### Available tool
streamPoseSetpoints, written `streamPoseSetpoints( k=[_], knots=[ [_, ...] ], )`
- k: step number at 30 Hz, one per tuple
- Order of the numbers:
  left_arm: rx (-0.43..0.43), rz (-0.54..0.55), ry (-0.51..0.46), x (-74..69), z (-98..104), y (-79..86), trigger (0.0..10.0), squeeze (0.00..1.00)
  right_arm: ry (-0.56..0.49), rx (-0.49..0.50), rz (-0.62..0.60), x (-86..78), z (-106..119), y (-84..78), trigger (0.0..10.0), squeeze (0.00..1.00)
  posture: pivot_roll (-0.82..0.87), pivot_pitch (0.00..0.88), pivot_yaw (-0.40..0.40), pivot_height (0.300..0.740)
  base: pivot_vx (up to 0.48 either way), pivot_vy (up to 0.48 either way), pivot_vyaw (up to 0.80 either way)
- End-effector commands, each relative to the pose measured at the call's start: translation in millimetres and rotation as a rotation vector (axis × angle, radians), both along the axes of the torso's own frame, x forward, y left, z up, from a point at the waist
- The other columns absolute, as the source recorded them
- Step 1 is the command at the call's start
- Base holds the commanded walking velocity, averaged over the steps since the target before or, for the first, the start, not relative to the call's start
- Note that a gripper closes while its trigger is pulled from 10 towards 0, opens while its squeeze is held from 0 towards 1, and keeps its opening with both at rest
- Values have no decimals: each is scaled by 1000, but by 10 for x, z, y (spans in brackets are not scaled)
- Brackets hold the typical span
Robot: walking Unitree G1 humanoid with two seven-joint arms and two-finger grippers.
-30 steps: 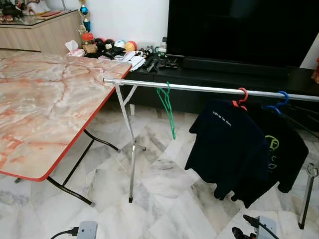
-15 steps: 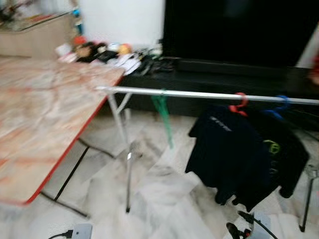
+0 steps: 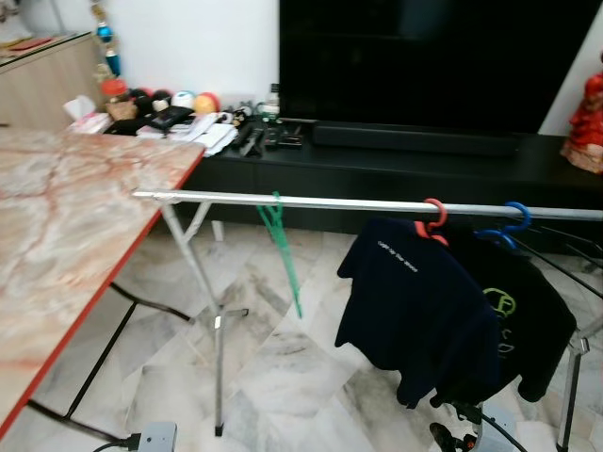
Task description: Hang hanger
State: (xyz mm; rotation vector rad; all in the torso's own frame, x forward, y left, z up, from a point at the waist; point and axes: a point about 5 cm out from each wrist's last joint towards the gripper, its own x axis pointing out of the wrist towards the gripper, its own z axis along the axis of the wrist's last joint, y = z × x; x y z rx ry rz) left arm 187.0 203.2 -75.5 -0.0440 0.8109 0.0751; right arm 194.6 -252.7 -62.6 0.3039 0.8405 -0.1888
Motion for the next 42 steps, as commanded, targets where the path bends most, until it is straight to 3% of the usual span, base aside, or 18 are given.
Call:
streamPoseSetpoints(
  k=[1,14,21,28,39,40,41,42],
  knots=[
    [2,10,7,-25,-9,26,10000,0,-11,-3,9,54,28,2,10000,0,36,0,-19,740,311,0,0],
    [-6,23,19,-41,-25,4,10000,0,-12,2,31,56,33,1,10000,0,35,0,-30,740,142,0,0],
    [-3,17,42,-83,-51,-7,10000,0,-14,6,36,57,34,3,10000,0,32,0,-32,740,0,436,0],
    [0,10,45,-95,-58,-16,10000,0,-42,6,33,73,49,2,10000,0,24,0,-31,740,0,0,0],
    [-1,-9,50,-102,-65,-41,10000,0,-218,52,18,172,148,20,10000,0,-4,0,-25,740,0,0,0],
    [-1,-11,51,-102,-66,-43,10000,0,-295,67,64,285,194,193,10000,0,-4,0,-25,740,0,0,0],
    [1,-14,51,-102,-66,-43,10000,0,-440,80,152,464,311,540,10000,0,-11,0,-24,740,0,0,0],
    [1,-14,51,-102,-66,-43,10000,0,-440,80,152,464,311,540,10000,0,-11,0,-24,740,0,0,0]
  ],
)
